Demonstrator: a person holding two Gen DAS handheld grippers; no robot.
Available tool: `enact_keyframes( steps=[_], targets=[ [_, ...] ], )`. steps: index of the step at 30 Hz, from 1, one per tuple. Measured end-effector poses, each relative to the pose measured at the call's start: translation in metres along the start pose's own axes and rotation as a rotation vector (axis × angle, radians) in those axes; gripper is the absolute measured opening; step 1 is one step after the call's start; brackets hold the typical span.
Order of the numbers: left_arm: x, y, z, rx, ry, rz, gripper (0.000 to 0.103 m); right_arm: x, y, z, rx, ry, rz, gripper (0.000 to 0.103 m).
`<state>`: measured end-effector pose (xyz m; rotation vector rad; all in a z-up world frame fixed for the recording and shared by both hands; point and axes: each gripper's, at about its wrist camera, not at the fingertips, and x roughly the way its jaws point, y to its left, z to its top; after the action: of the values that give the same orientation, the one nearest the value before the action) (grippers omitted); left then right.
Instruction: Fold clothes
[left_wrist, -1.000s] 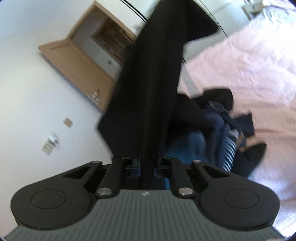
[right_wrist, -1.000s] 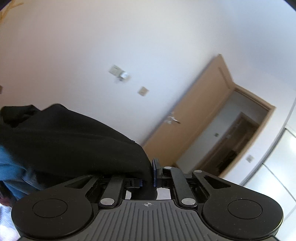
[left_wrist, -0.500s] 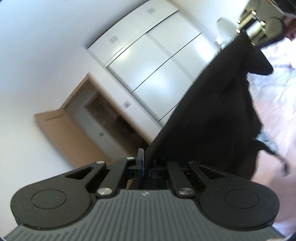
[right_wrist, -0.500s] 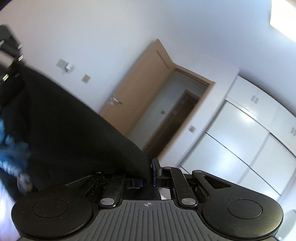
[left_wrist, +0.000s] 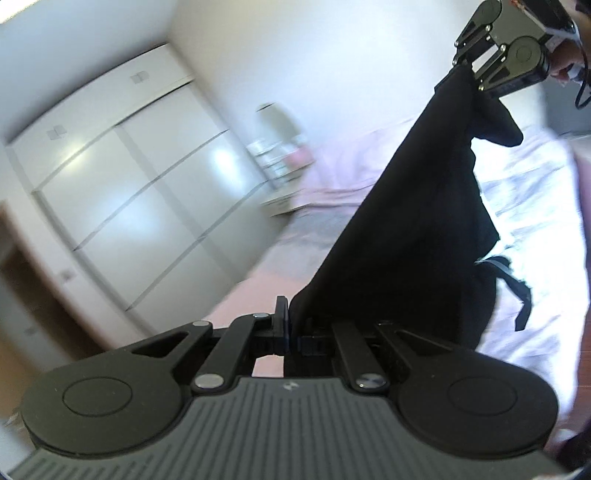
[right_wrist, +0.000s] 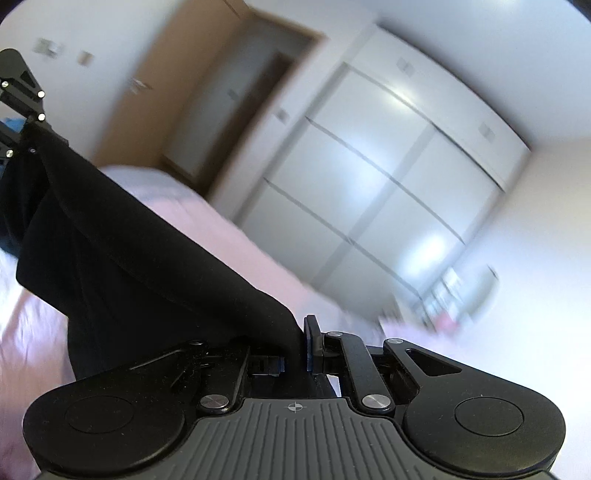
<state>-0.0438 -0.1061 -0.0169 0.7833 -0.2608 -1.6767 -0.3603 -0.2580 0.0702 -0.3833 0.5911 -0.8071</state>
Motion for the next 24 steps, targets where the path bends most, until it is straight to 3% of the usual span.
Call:
enact_keyframes(
  steps=[6,10,13,20,24],
  targets=[
    [-0.003,-0.007,0.013,0.032,-0.106,-0.151,0.004,-0.083,0.003,-0.028,0.066,0.146,-0.118,0.008],
    [-0.003,0.005,0.036,0.067,-0.189,-0.205,0.004,-0.125,0.002,-0.022,0.11,0.152,-0.206,0.008],
    [0.012,0.014,0.05,0.079,-0.202,-0.238,0.004,-0.131,0.006,0.002,0.138,0.143,-0.265,0.008],
    [0.119,0.012,0.064,0.123,-0.093,-0.289,0.007,-0.078,-0.019,0.005,0.151,0.224,-0.193,0.008],
    [0.233,-0.008,0.067,0.127,0.032,-0.32,0.008,0.014,-0.061,-0.037,0.176,0.316,-0.051,0.008]
  ],
)
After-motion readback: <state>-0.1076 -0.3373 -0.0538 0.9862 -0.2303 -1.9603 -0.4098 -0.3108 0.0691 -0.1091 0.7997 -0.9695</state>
